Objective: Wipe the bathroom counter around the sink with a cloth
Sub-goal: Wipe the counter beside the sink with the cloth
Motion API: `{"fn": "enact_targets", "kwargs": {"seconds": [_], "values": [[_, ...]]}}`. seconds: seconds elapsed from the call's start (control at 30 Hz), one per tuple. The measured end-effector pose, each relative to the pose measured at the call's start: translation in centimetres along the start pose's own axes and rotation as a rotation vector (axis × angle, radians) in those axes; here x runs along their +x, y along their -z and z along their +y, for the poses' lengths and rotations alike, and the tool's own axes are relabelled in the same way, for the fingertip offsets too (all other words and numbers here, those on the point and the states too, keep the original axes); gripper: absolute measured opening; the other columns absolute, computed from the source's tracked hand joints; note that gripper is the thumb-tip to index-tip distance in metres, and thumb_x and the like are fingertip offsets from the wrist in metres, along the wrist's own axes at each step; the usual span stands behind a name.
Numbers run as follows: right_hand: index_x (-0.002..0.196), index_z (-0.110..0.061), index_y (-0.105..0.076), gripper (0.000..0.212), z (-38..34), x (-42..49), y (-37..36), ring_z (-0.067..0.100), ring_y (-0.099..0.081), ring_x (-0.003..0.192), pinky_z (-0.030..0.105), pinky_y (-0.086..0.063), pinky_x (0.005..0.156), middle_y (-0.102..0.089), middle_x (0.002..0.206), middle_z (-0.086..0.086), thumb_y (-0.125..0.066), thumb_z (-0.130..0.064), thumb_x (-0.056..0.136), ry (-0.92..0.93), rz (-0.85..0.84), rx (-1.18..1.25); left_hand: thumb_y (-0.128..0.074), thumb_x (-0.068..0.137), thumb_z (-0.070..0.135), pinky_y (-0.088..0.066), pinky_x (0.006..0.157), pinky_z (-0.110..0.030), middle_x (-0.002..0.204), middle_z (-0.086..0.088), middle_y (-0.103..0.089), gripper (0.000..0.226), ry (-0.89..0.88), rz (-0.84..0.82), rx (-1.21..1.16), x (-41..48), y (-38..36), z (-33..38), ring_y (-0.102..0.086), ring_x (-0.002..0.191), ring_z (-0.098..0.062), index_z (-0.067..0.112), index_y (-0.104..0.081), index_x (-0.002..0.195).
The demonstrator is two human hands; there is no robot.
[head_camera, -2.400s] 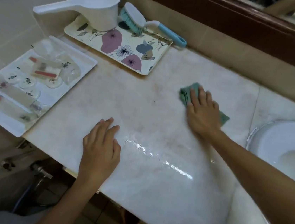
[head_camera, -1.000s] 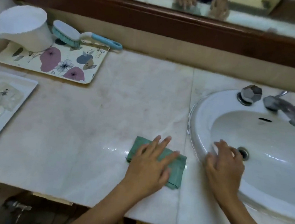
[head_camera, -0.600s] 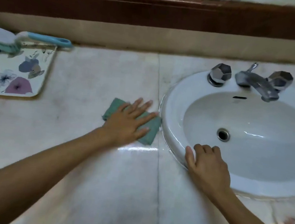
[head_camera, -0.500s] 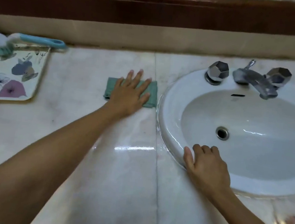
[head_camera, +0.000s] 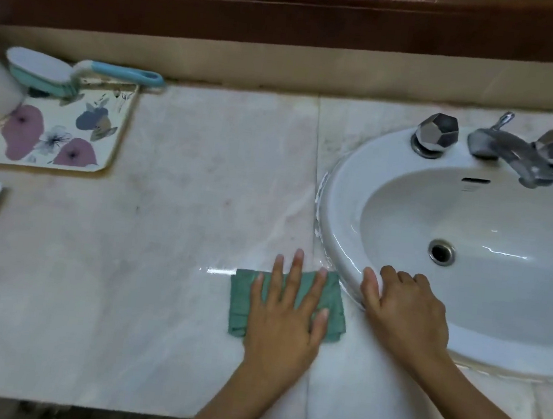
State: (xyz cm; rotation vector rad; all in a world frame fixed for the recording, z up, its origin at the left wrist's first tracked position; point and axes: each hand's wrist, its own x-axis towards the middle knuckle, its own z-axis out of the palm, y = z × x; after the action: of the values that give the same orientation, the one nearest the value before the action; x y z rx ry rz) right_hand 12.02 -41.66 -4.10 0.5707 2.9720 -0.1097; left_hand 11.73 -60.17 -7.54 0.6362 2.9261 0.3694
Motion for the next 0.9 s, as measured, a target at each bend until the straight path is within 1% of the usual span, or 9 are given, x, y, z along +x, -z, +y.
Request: {"fn": "enact_targets", "kwargs": {"seconds": [0.1,0.2,0.27,0.37,0.47,0.6,0.7,0.8,0.9], "values": [[0.085,-0.015,-0.057,0.052,0.0,0.0,0.0,0.030,-0.052,0.088,0.035,-0.039,0.059,-0.063,0.080,0.006,-0.023,-0.052,0.094,-0.010,-0.010,0.002,-0.040,0.094,0.052,-0.020,0.113,-0.051,0.162,-0.001,-0.015,0.059,-0.206,-0.044,-0.018,-2.8,0.3,0.0,-0.013,0.149,-0.028,0.036,-0.031,0.150],[0.080,-0.015,-0.055,0.049,0.1,-0.1,-0.2,0.030,-0.050,0.084,0.034,-0.037,0.056,-0.060,0.074,0.005,-0.026,-0.051,0.094,-0.025,0.014,0.014,-0.037,0.093,0.055,-0.024,0.114,-0.048,0.161,0.001,-0.021,0.056,-0.352,-0.005,0.048,2.4,1.5,-4.9,-0.019,0.148,-0.027,0.039,-0.036,0.147],[0.077,-0.015,-0.053,0.048,0.0,-0.1,-0.3,0.030,-0.048,0.081,0.034,-0.035,0.056,-0.058,0.071,0.005,-0.027,-0.050,0.094,-0.023,0.022,0.020,-0.028,0.094,0.058,-0.020,0.115,-0.050,0.163,0.002,-0.014,0.058,-0.123,0.015,0.078,9.8,3.5,-10.0,-0.015,0.149,-0.028,0.042,-0.026,0.150],[0.076,-0.015,-0.052,0.046,0.0,0.0,-0.5,0.030,-0.048,0.081,0.034,-0.034,0.056,-0.057,0.069,0.005,-0.027,-0.049,0.095,-0.011,0.029,-0.007,-0.019,0.096,0.060,-0.006,0.119,-0.050,0.164,0.002,0.003,0.060,0.279,-0.087,0.039,18.8,7.1,-17.0,0.000,0.150,-0.030,0.042,-0.008,0.152],[0.077,-0.015,-0.053,0.047,0.1,0.0,-0.6,0.029,-0.047,0.081,0.034,-0.035,0.057,-0.057,0.071,0.004,-0.027,-0.049,0.095,-0.012,0.038,-0.010,-0.016,0.096,0.061,-0.001,0.119,-0.050,0.164,0.004,0.007,0.061,0.332,-0.092,0.011,20.0,7.6,-18.6,0.004,0.149,-0.030,0.042,-0.004,0.153],[0.074,-0.016,-0.050,0.047,-0.2,0.0,-0.2,0.028,-0.047,0.082,0.035,-0.037,0.058,-0.057,0.072,0.004,-0.025,-0.049,0.094,-0.022,0.029,0.001,-0.017,0.097,0.057,-0.001,0.119,-0.051,0.164,0.002,0.005,0.059,0.404,0.008,-0.003,14.0,5.3,-14.8,0.002,0.150,-0.030,0.041,-0.006,0.153],[0.071,-0.019,-0.044,0.047,0.0,-0.2,-0.3,0.028,-0.045,0.079,0.036,-0.039,0.060,-0.057,0.072,0.004,-0.020,-0.051,0.094,-0.011,0.024,0.029,-0.021,0.097,0.054,-0.005,0.118,-0.053,0.164,0.000,0.003,0.058,0.306,0.024,-0.033,5.3,3.0,-8.0,0.000,0.150,-0.031,0.038,-0.012,0.153],[0.069,-0.020,-0.043,0.053,0.3,-0.3,-0.4,0.027,-0.045,0.077,0.036,-0.040,0.061,-0.055,0.069,0.002,-0.011,-0.056,0.092,-0.001,0.026,0.051,-0.021,0.098,0.057,-0.005,0.118,-0.054,0.164,0.003,0.001,0.056,-0.002,-0.034,-0.057,-4.8,1.1,-2.2,0.002,0.150,-0.028,0.041,-0.015,0.152],[0.072,-0.018,-0.049,0.059,0.3,-0.3,-0.3,0.029,-0.046,0.075,0.036,-0.039,0.060,-0.051,0.066,0.003,-0.010,-0.057,0.090,0.003,0.033,0.052,-0.024,0.097,0.062,-0.005,0.117,-0.046,0.163,0.007,-0.001,0.057,-0.180,-0.038,0.026,-8.2,2.1,-6.5,-0.002,0.150,-0.024,0.046,-0.015,0.151]]}}
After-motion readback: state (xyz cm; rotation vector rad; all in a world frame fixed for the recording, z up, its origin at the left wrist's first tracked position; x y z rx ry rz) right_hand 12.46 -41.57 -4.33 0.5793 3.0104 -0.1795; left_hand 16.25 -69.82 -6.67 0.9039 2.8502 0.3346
